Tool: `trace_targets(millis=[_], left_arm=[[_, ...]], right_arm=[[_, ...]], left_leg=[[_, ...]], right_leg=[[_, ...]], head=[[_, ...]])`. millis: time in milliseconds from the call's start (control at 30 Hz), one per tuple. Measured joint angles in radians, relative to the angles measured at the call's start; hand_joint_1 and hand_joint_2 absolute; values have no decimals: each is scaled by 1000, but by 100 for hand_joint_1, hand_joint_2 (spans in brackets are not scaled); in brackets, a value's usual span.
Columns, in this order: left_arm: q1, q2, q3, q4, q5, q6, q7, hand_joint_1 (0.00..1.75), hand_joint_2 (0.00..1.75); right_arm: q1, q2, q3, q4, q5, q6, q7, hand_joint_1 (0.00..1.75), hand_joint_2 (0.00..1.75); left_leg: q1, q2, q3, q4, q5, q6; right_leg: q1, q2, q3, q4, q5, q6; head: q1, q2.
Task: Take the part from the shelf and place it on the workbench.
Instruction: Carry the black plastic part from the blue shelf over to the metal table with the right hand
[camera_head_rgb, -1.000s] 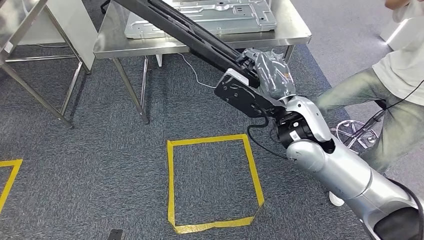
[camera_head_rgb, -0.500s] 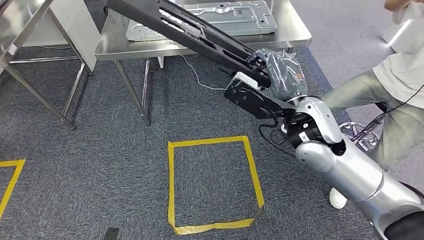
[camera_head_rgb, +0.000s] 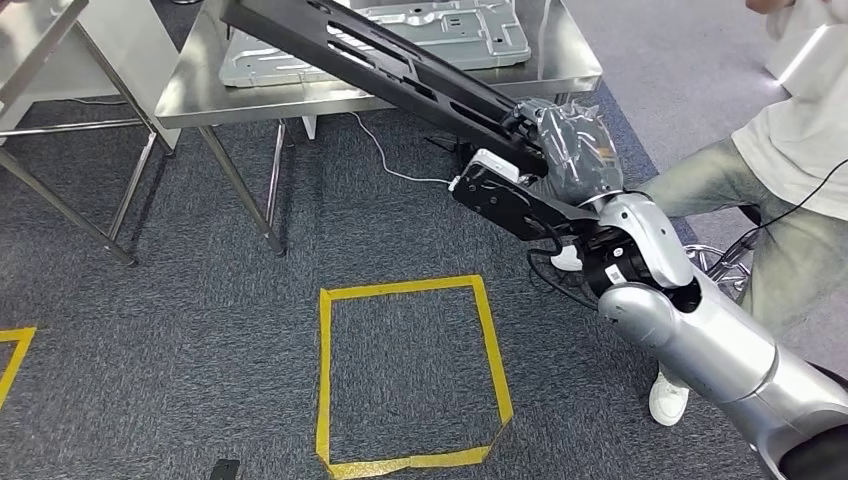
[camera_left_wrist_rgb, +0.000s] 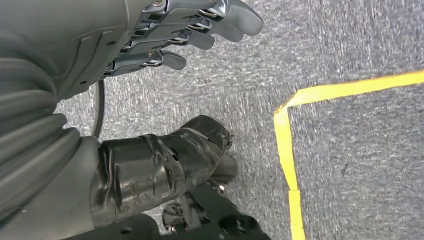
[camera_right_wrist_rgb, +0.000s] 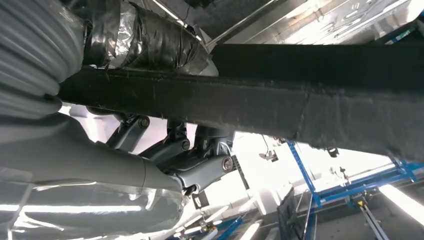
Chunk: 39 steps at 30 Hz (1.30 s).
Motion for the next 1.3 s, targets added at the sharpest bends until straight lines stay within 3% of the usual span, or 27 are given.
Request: trace_targets(millis=[67,133,200,300,367,433,500,533,600,633,667,700,800,867,933,1000,1033,1100,1167,1300], left_arm=[[1,0,0,0,0,1,1,0,175],[0,2,0,1,0,2,1,0,175],[-3,5,0,1,0,2,2,0,175],[-2,4,0,1,0,2,2,0,175],[0,4,0,1,0,2,1,0,175],[-2,3,0,1,0,2,2,0,175],[0,2,0,1,0,2,2,0,175],[1,1,0,1,0,2,3,0,175],[1,0,0,1,-1,2,6,0,175],[0,-1,0,1,-2,2,9,0,175],[-1,-1,0,1,-3,3,11,0,175],[-2,-1,0,2,-5,4,13,0,175],[-2,-3,0,2,-7,8,13,0,175],[-4,-4,0,2,-8,12,8,0,175],[-5,-4,0,2,-9,15,6,0,175],[-1,-5,0,2,-9,17,5,0,175],[1,-5,0,2,-9,18,5,0,175],[3,-5,0,2,-9,19,1,0,175],[3,-5,0,2,-9,21,-2,0,175],[4,-4,0,2,-8,23,-6,0,175]], right_arm=[[2,0,0,-1,1,2,0,175,175],[2,-2,0,-3,1,3,0,175,175],[5,-4,-1,-5,1,5,1,175,175],[8,-10,-3,-7,1,5,1,175,175],[8,-15,-7,-9,2,5,1,175,175],[10,-17,-9,-10,3,5,1,175,175],[16,-20,-10,-11,3,5,1,175,175],[18,-22,-10,-11,4,5,1,175,175],[20,-25,-11,-11,6,3,0,175,175],[23,-26,-12,-11,8,0,-2,175,175],[26,-27,-14,-12,10,-2,-4,175,175],[29,-29,-15,-13,13,-5,-6,175,175],[35,-36,-20,-18,19,-9,-11,175,175],[36,-41,-28,-21,21,-8,-14,175,175],[38,-45,-34,-24,21,-8,-15,175,175],[44,-49,-38,-25,21,-8,-15,175,175],[47,-51,-39,-25,21,-7,-16,175,175],[50,-54,-43,-26,21,-6,-16,175,175],[50,-56,-46,-27,21,-4,-17,175,175],[57,-63,-50,-28,23,-1,-18,175,175]], left_leg=[[-25,0,34,-109,86,26],[-45,1,85,-215,129,47],[-55,2,119,-268,117,60],[-49,-1,171,-326,106,65],[-44,-2,203,-343,96,68],[-42,-4,222,-344,79,69],[-38,-8,247,-341,57,64],[-36,-9,262,-337,43,60],[-31,-11,287,-324,12,49],[-30,-13,293,-317,-2,42],[-29,-14,295,-314,-13,35],[-29,-15,297,-308,-19,28],[-27,-12,286,-272,-17,15],[-21,-8,233,-181,-30,5],[-14,-6,149,-66,-73,-7],[-9,-5,93,-26,-96,-13],[-7,-4,87,-53,-77,-13],[-6,-2,107,-174,23,-9],[-12,0,129,-265,83,0],[-20,-2,163,-302,98,28]], right_leg=[[6,0,27,-4,-18,-3],[7,0,48,-18,-30,-1],[6,-1,65,-38,-25,8],[6,-6,72,-24,-13,19],[5,-7,22,62,-34,24],[3,-7,-61,167,-77,34],[-2,-8,-116,192,-87,44],[-5,-8,-121,160,-60,49],[-10,-8,-109,47,45,54],[-10,-9,-102,3,83,50],[-7,-10,-98,-22,111,43],[-4,-10,-97,-30,116,33],[-4,-10,-75,-41,108,10],[-5,-10,-53,-50,97,0],[-4,-10,-33,-53,82,-4],[-3,-8,-10,-53,64,-3],[-3,-8,4,-54,54,-1],[-3,-7,33,-55,32,5],[-3,-5,54,-56,13,16],[-6,-3,69,-38,5,42]], head=[[0,0],[2,0],[2,0],[2,0],[3,0],[4,0],[4,0],[4,0],[5,0],[6,0],[7,0],[7,0],[8,0],[5,0],[3,0],[3,0],[3,0],[3,0],[4,0],[5,0]])
